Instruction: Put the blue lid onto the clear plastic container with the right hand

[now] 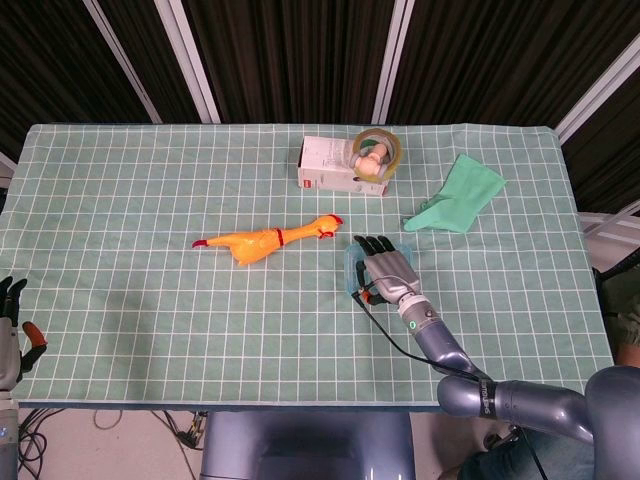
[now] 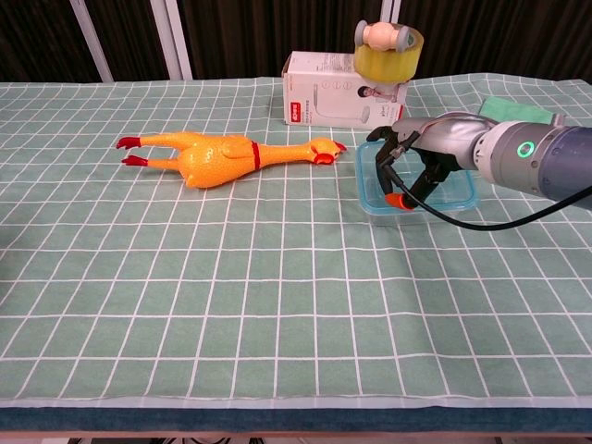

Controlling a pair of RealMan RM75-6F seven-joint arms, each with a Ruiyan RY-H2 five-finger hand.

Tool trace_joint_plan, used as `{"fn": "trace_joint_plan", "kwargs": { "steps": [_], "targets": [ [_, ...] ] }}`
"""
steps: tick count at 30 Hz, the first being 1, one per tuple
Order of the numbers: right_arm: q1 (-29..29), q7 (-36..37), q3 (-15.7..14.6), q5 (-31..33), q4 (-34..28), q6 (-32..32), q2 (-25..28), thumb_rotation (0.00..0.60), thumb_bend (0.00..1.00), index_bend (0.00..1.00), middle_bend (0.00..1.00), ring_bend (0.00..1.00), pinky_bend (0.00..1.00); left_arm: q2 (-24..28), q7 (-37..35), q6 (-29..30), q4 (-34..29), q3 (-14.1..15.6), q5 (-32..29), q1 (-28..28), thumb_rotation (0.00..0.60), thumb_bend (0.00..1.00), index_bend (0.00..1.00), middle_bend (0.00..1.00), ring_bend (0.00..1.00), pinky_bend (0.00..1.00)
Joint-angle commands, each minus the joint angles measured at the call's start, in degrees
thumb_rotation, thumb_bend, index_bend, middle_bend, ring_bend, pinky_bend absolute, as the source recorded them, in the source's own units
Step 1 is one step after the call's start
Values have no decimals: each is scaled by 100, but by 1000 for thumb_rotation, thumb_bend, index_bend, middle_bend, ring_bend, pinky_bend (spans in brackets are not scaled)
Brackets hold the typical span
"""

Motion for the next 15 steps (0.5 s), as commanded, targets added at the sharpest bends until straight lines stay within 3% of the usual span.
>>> {"fn": "trace_joint_plan", "kwargs": {
  "steps": [1,10,15],
  "targets": [
    [7,-14,20,52,46,-6,-7,600,538,589,0,0,0,-1,0,-5,6,3,-2,-1,600,768,97,0,0,0],
    [-137,364,409,-126,-155,345,333,600,538,589,0,0,0,4,-7,-6,-6,7,0,1,600,768,97,0,0,0],
    [-89,450,553,82,9,133,502,600,538,590,0,0,0,4,-5,-15,-9,13,-6,1,600,768,97,0,0,0]
  ]
}}
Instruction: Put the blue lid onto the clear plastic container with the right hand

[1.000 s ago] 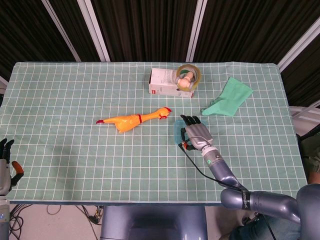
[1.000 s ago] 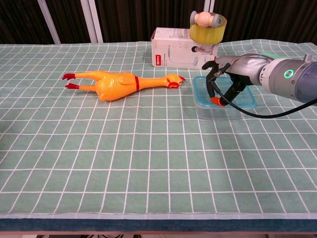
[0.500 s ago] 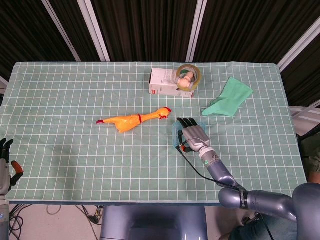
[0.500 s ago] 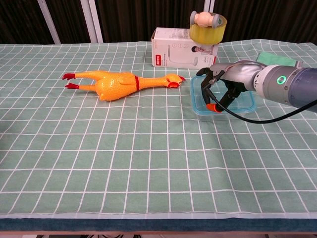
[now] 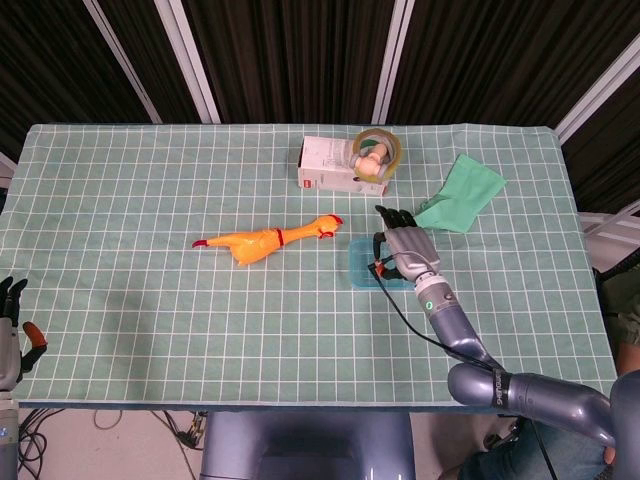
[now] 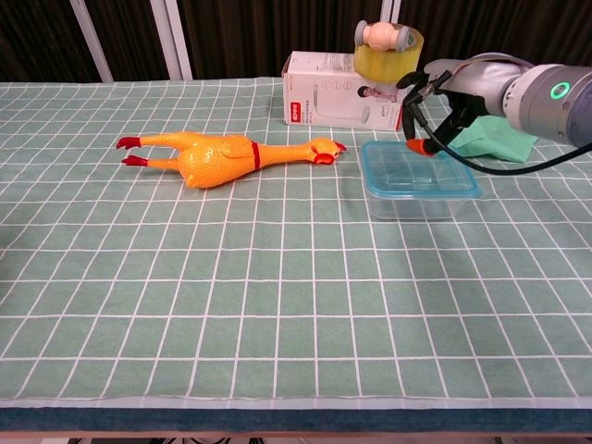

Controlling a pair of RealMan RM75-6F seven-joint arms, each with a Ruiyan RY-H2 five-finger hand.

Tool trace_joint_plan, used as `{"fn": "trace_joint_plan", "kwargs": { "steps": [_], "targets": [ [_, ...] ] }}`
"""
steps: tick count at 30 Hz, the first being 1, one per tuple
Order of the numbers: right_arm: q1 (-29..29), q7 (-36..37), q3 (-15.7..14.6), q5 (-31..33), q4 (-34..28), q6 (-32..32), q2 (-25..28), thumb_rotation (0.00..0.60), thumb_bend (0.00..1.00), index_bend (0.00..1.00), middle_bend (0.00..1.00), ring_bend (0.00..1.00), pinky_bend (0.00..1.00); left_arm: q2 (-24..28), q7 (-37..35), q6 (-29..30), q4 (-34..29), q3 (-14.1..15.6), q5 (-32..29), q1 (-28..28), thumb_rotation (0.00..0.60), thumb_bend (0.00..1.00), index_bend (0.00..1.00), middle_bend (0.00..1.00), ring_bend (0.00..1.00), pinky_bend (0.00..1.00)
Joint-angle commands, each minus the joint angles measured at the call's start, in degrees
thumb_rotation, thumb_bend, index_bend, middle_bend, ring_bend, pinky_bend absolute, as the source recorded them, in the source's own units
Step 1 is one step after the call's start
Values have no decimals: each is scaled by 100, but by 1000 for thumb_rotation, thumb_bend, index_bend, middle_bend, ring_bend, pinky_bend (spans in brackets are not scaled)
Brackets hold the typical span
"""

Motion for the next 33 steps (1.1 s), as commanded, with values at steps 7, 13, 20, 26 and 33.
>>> {"fn": "trace_joint_plan", "kwargs": {
  "steps": [7,13,20,26,33],
  "targets": [
    [219,109,186,379,643,-451,-59,600,538,589,0,0,0,-12,7,-18,21,-17,-52,-10,600,768,97,0,0,0],
    [395,164,267,466,1052,-655,-259,600,538,590,0,0,0,-3,-8,-29,20,-46,-111,-15,600,768,97,0,0,0],
    [555,80,240,603,1299,-828,-428,600,539,589,0,0,0,22,-43,-62,25,-55,-168,-14,600,768,97,0,0,0],
    [675,26,202,707,1479,-946,-621,600,538,589,0,0,0,56,-103,-73,32,-72,-207,-3,600,768,97,0,0,0],
    [774,31,202,712,1664,-991,-807,600,539,589,0,0,0,79,-123,-72,61,-80,-222,1,600,768,97,0,0,0]
  ]
}}
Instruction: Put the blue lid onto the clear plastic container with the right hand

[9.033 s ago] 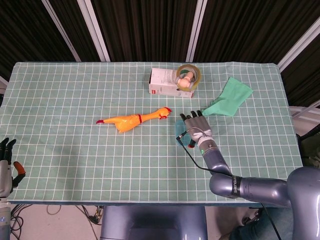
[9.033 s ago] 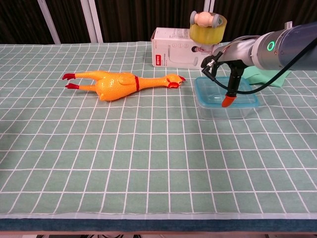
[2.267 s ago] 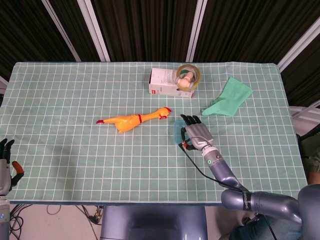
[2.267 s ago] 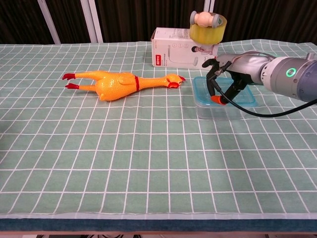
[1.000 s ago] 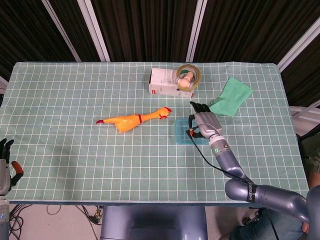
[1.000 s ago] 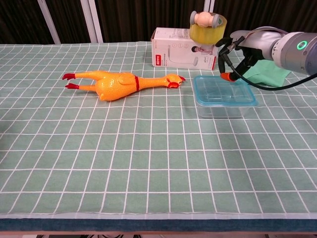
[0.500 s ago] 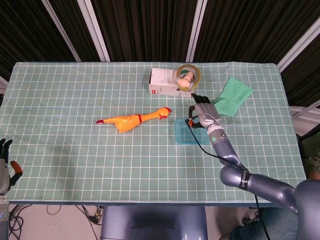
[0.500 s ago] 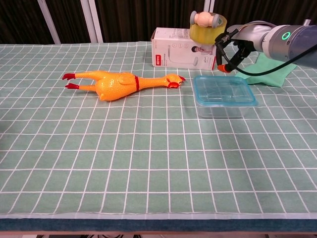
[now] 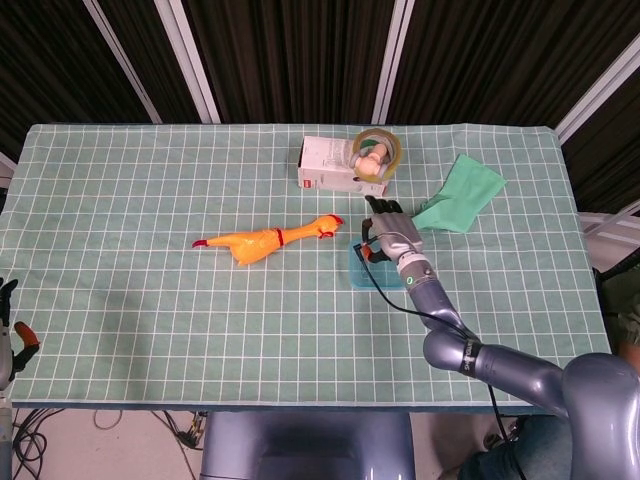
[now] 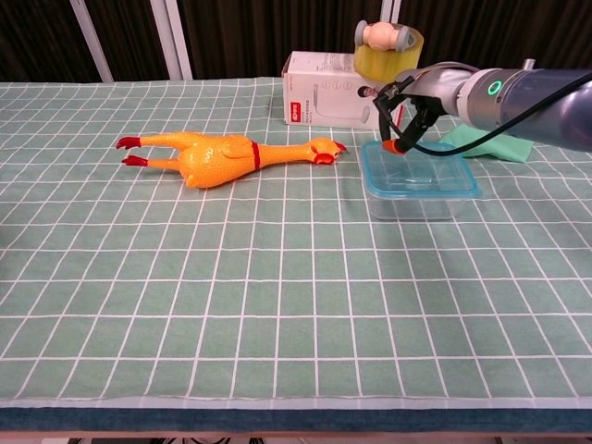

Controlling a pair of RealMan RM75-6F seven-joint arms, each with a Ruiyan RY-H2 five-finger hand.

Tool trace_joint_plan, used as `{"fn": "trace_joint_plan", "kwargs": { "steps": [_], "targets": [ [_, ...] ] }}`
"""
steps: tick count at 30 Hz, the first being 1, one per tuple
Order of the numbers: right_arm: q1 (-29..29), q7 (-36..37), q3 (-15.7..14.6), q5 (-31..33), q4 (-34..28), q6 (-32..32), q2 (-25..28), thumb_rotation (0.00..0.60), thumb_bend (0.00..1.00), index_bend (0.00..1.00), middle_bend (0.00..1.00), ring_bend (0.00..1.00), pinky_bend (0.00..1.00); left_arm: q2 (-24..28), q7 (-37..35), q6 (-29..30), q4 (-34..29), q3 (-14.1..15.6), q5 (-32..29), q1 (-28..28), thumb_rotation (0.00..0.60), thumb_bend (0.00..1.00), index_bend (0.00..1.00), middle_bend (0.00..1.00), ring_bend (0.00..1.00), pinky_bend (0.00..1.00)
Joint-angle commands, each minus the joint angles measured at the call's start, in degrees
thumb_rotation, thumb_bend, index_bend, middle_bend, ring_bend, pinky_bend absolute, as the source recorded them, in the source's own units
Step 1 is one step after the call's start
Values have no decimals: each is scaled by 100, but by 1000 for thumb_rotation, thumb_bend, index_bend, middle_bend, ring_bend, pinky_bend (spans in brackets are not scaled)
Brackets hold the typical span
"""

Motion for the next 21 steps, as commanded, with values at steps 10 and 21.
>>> {"fn": "trace_joint_plan", "kwargs": {
  "steps": [10,21],
  "targets": [
    [99,120,60,0,281,-113,-170,600,538,589,0,0,0,8,5,-8,-9,4,-31,1,600,768,97,0,0,0],
    [153,170,5,28,436,-322,-238,600,538,590,0,0,0,6,9,15,-6,4,-25,2,600,767,97,0,0,0]
  ]
}}
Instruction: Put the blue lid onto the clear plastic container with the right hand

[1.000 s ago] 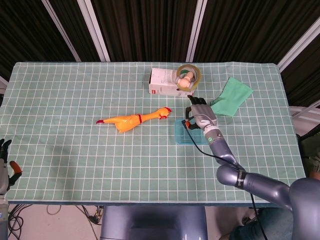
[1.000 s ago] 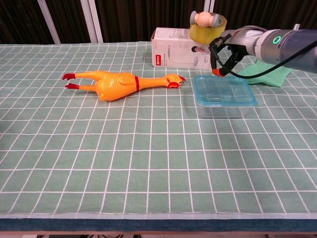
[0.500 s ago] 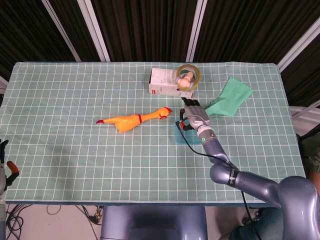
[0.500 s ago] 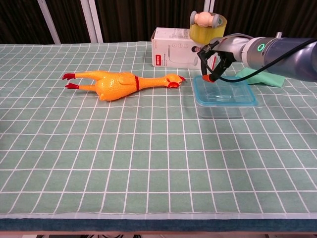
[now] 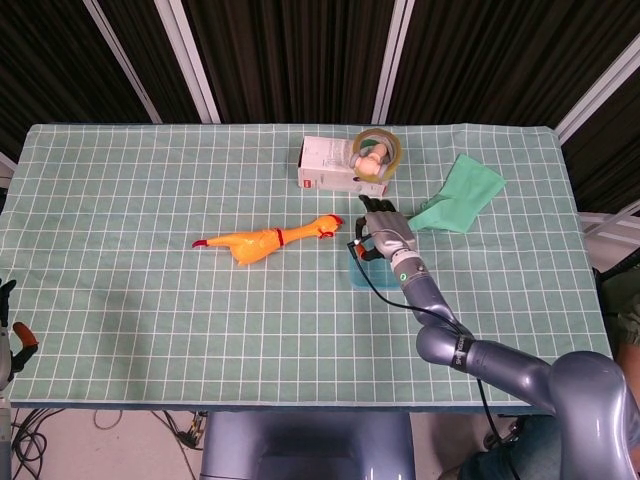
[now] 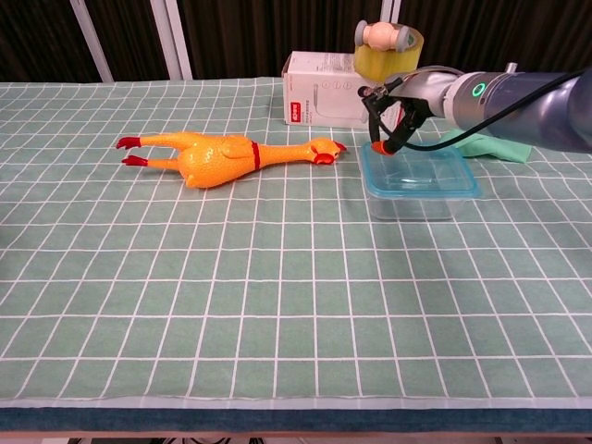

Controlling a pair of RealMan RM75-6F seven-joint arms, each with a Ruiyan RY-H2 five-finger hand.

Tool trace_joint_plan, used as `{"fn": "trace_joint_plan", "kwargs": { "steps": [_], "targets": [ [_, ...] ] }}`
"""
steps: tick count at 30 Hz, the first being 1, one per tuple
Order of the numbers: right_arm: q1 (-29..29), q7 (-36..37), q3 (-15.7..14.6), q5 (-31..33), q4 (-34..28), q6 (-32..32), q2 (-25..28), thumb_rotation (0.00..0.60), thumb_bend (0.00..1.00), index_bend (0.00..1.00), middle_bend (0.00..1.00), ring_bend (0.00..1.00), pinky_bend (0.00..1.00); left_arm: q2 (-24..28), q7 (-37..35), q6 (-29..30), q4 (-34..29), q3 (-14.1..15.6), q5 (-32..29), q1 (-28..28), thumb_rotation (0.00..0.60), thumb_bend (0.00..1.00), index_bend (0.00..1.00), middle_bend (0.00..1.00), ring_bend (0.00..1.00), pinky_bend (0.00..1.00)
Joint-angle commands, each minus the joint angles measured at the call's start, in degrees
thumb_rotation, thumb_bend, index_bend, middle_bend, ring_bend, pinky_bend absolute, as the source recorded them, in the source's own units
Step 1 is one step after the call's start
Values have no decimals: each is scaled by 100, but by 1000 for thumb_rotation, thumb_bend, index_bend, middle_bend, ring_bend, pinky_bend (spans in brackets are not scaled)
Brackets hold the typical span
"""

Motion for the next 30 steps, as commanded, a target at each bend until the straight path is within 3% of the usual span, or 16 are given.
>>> {"fn": "trace_joint_plan", "kwargs": {
  "steps": [1,30],
  "targets": [
    [22,-52,-60,46,44,-71,-21,600,538,590,0,0,0,1,-2,3,1,1,2,1,600,767,97,0,0,0],
    [304,-155,-496,601,449,-883,-7,600,538,590,0,0,0,10,-21,-15,21,-28,-65,-12,600,768,97,0,0,0]
  ]
}}
